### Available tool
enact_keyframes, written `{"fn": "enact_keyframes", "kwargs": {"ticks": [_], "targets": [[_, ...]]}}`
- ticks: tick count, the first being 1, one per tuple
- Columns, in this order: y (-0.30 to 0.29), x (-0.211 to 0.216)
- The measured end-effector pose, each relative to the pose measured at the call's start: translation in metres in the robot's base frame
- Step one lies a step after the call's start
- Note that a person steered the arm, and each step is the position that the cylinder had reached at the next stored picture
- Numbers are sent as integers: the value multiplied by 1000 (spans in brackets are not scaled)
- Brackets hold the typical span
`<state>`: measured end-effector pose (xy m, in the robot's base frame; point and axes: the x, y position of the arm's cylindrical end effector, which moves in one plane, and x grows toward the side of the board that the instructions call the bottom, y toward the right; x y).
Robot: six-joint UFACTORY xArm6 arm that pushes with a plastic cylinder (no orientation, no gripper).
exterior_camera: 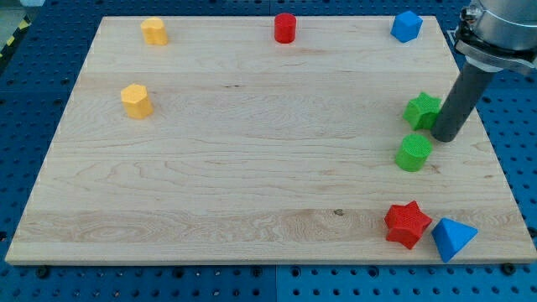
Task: Push green star to center right
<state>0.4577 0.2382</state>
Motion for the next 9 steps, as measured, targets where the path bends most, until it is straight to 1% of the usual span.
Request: {"fn": "enact_keyframes", "kwargs": {"ticks": [1, 2, 4, 5, 9], "targets": [[5, 0], [-7, 0], [-57, -2], [-58, -15], [-58, -20]]}}
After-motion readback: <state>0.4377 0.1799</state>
